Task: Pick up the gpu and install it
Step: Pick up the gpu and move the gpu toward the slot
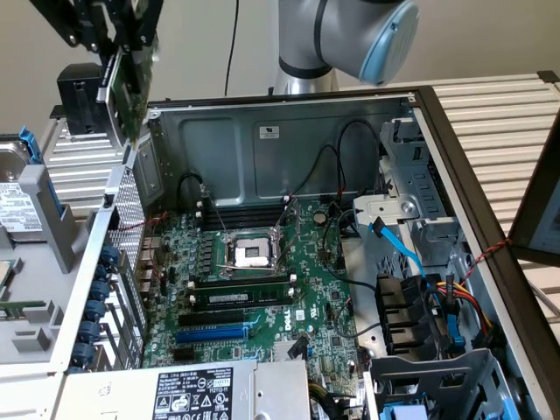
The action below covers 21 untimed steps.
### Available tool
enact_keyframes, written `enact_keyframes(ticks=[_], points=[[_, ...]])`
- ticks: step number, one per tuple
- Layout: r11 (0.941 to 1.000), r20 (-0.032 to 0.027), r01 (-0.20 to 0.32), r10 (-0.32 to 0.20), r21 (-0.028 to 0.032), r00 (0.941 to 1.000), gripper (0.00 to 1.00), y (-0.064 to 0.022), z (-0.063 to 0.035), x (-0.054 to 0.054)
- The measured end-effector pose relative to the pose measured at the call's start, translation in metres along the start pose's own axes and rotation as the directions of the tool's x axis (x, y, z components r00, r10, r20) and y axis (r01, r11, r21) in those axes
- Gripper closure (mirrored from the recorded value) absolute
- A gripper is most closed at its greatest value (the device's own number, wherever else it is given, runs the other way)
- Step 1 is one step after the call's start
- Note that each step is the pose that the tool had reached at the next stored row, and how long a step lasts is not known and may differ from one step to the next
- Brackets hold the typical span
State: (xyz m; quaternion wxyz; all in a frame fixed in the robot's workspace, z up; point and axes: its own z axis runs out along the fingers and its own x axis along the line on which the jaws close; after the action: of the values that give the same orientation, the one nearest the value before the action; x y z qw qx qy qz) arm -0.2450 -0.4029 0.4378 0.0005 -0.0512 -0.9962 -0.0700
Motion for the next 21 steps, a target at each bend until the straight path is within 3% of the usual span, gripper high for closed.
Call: enact_keyframes(ticks=[6, 14, 17, 21], points=[[1.0, -0.0007, 0.0, 0.0, -0.0021, 1.0, 0.72, -0.0046, -0.0009, -0.026], [1.0, -0.0013, 0.0, 0.0, -0.0021, 1.0, 0.72, -0.0261, -0.0022, -0.051], [1.0, -0.0014, 0.0, 0.0, -0.002, 1.0, 0.72, -0.0318, 0.0009, -0.063], [1.0, -0.0015, 0.0, 0.0, -0.002, 1.0, 0.72, -0.0327, 0.0076, -0.079]])
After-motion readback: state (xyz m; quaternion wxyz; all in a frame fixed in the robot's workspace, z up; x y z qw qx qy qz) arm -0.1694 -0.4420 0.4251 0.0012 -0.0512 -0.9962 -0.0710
